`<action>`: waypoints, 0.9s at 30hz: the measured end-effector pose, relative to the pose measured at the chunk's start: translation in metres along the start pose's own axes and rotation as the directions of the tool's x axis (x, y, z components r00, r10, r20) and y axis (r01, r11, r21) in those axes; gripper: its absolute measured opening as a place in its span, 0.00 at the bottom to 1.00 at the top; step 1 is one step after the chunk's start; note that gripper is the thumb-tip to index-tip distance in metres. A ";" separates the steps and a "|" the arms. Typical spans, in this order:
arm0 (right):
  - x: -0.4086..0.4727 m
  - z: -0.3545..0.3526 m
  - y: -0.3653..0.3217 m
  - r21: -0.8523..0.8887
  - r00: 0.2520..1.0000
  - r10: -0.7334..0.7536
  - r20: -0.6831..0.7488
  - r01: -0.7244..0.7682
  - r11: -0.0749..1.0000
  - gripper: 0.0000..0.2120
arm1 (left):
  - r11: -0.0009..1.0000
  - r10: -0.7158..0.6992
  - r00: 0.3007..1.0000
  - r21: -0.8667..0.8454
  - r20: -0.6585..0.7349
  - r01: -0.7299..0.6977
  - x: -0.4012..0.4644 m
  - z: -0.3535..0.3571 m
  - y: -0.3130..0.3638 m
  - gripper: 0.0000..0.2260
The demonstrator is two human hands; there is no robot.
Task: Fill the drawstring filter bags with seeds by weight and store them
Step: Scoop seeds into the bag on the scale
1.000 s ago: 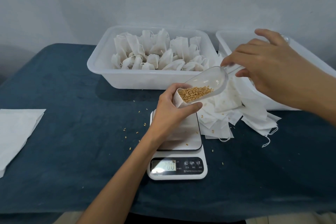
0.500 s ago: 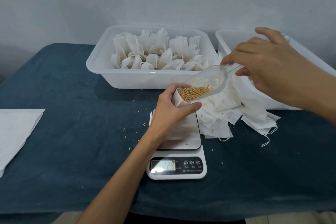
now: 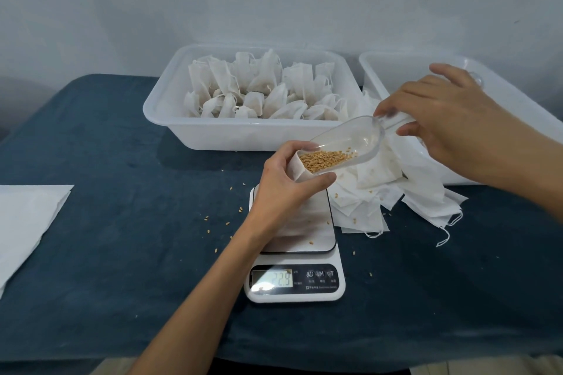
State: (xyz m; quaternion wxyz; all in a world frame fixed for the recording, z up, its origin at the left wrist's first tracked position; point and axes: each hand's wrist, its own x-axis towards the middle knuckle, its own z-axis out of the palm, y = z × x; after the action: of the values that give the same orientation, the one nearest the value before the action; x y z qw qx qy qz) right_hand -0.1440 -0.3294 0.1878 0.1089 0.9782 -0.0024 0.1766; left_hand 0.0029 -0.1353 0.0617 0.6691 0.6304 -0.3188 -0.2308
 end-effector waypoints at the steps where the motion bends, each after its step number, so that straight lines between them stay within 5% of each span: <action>1: -0.002 0.002 0.001 0.021 1.000 0.020 0.012 -0.020 1.000 0.18 | 1.000 0.003 1.000 0.000 0.002 -0.003 0.000 0.000 0.000 0.19; 9: -0.010 0.022 0.006 0.296 0.977 0.176 0.119 -0.204 0.933 0.17 | 0.999 -0.013 1.000 -0.031 0.003 0.013 -0.002 0.001 0.003 0.18; 16: -0.024 0.031 0.036 0.457 0.888 0.416 0.197 -0.459 0.762 0.15 | 0.999 0.006 1.000 -0.054 -0.005 -0.007 -0.005 0.000 0.005 0.19; 22: -0.032 0.057 0.112 0.200 0.667 0.725 0.172 -0.744 0.637 0.15 | 0.996 0.017 1.000 -0.088 -0.001 -0.017 -0.005 0.001 0.005 0.17; 26: -0.032 0.078 0.147 -0.083 0.503 0.810 0.303 -0.832 0.548 0.02 | 0.995 0.018 1.000 -0.098 0.000 -0.018 -0.005 0.003 0.007 0.16; 27: -0.030 0.082 0.149 -0.132 0.466 0.818 0.337 -0.837 0.532 0.06 | 0.995 0.021 1.000 -0.095 0.004 -0.020 -0.005 0.003 0.007 0.16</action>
State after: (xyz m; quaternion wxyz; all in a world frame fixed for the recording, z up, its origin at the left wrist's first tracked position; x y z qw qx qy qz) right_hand -0.1503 -0.4936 0.1346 -0.0178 0.8711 -0.4901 0.0255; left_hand -0.0035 -0.1336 0.0681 0.6999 0.5939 -0.3156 -0.2405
